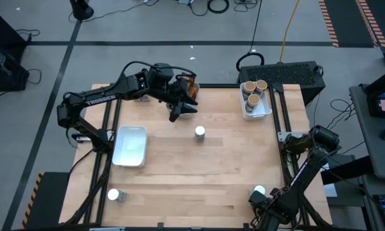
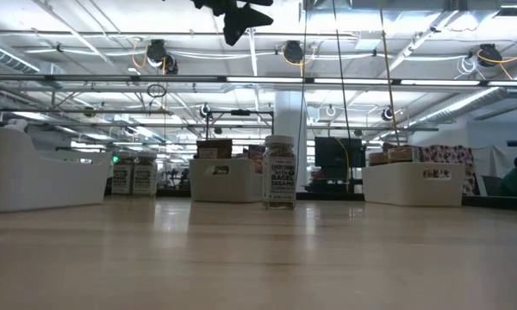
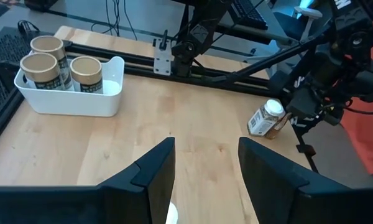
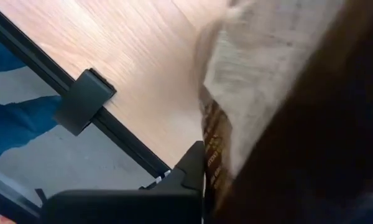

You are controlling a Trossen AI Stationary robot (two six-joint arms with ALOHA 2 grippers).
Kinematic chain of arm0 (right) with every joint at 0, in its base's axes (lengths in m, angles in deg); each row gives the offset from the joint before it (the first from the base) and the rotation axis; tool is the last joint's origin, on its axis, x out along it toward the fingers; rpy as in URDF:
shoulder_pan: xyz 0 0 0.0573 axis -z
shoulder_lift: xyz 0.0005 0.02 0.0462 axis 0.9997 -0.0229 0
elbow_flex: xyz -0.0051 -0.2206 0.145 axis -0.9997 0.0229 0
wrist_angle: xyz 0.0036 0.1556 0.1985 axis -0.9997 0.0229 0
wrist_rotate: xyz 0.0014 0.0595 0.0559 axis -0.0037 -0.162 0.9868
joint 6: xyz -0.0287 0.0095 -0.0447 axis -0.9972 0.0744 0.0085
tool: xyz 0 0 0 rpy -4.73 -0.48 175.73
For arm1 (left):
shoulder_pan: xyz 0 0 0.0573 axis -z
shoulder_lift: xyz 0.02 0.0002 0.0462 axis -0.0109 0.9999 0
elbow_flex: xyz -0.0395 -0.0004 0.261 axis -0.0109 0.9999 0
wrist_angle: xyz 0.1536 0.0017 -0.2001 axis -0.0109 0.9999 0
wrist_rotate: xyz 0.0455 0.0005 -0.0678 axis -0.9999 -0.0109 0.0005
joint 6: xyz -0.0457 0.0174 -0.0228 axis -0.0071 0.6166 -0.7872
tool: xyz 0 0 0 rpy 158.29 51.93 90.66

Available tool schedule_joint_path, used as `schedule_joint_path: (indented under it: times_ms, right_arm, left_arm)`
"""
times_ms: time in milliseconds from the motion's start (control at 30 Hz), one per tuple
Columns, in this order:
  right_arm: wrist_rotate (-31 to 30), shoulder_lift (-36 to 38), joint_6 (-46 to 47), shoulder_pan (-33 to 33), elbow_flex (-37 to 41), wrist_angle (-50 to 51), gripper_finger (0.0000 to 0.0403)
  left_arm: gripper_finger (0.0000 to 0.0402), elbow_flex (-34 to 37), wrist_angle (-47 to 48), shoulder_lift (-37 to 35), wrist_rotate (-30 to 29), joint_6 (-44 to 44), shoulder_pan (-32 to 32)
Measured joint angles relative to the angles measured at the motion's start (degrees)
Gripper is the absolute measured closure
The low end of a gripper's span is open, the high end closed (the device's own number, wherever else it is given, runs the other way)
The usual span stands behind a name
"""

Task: Sort spices by type
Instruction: Put the orange spice pack on the gray bin

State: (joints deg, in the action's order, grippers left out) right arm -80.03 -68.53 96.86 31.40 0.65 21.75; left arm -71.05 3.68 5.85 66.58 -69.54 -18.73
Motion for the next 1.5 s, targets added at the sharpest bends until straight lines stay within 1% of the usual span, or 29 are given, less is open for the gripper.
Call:
schedule_joint_path:
  times_ms: [67, 300, 500, 767, 867, 1067, 1300, 1400, 1500]
  right_arm:
    - [0.34, 0.00, 0.00, 0.00, 0.00, -0.04, 0.0400]
    - [0.79, 0.00, 0.33, -0.02, 0.00, -2.95, 0.0402]
    - [0.67, 0.38, 2.14, 0.01, 0.00, -3.53, 0.0403]
    - [0.20, 5.00, 2.31, 1.50, 0.00, -3.98, 0.0403]
    - [-0.10, 6.83, 0.56, 2.17, -0.02, -3.57, 0.0403]
    - [-3.67, 9.97, -1.69, 4.10, -0.04, 1.21, 0.0403]
    - [-4.07, 9.93, -7.97, 6.10, -0.04, 2.45, 0.0403]
    - [-4.98, 9.81, -9.67, 6.74, -0.04, 3.28, 0.0403]
    - [-6.99, 9.81, -9.74, 7.40, -0.04, 3.50, 0.0403]
  left_arm:
    - [0.0221, 0.02, -0.19, 0.00, 0.00, 0.15, 0.00]
    - [0.0221, 0.00, -1.42, 0.00, 0.21, 0.17, 0.39]
    - [0.0221, -0.01, -2.17, 0.00, 0.26, 0.30, 0.37]
    - [0.0221, -0.01, -2.05, 0.00, 0.25, 2.84, 0.75]
    - [0.0221, -0.01, -2.02, 0.00, 0.26, 3.72, 1.37]
    - [0.0221, -0.01, -1.31, 0.00, 0.31, 5.80, 2.21]
    - [0.0221, -0.01, -1.12, -0.02, 0.32, 6.18, 2.37]
    - [0.0221, -0.01, 0.39, -0.02, 0.48, 6.25, 2.40]
    - [0.0221, -0.01, 3.19, -0.02, 2.57, 7.69, 2.53]
